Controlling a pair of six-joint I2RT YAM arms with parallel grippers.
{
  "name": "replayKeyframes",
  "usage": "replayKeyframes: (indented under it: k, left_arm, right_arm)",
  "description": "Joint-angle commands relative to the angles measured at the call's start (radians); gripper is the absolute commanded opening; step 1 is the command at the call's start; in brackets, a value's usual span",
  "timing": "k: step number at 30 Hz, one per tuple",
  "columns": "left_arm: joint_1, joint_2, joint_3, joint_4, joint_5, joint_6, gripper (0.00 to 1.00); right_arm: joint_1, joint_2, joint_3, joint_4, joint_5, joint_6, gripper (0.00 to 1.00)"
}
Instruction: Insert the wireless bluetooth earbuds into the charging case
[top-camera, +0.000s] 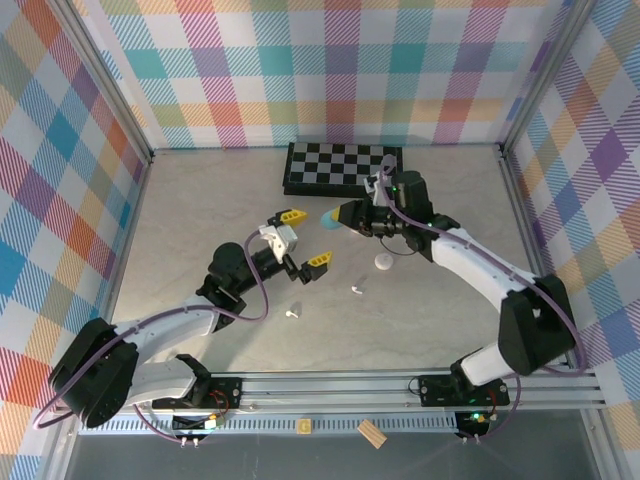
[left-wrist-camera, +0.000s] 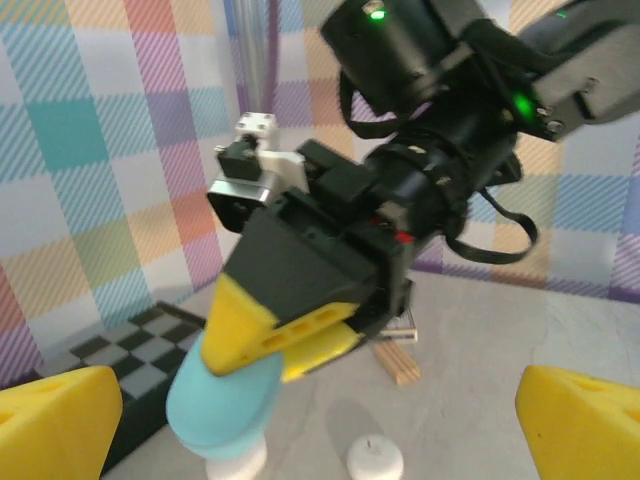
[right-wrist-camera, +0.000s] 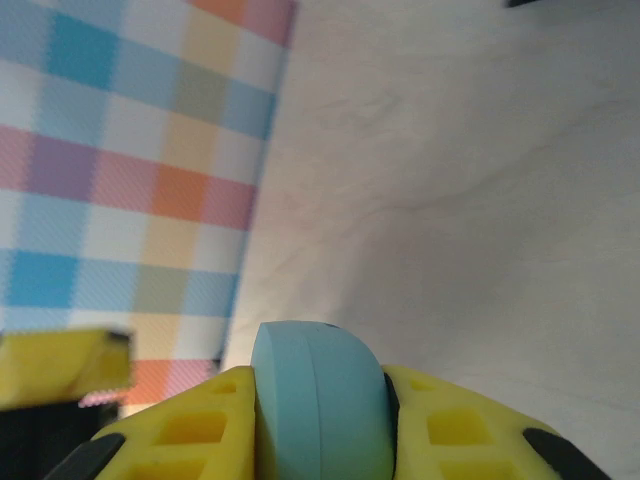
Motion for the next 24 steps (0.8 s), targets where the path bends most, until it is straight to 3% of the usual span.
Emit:
replayKeyframes:
  k: [1, 13, 24]
  left_arm:
    - [-0.007, -0.058, -0.040, -0.105, -0.029, -0.023, 1.00]
    - [-0.007, -0.130, -0.127, -0.157, -0.131, -0.090, 1.00]
    - [-0.007, -0.111, -0.104, -0.162, -0.158, -0.096, 1.00]
  right_arm:
    - [0.001, 0.082, 0.058, -0.060, 0.103, -0.133, 0.21]
    - [0.025, 0.473, 0.248, -0.002, 0.146, -0.116, 0.21]
    - [0.029, 0.575, 0.355, -0.111, 0.222, -0.174, 0.26]
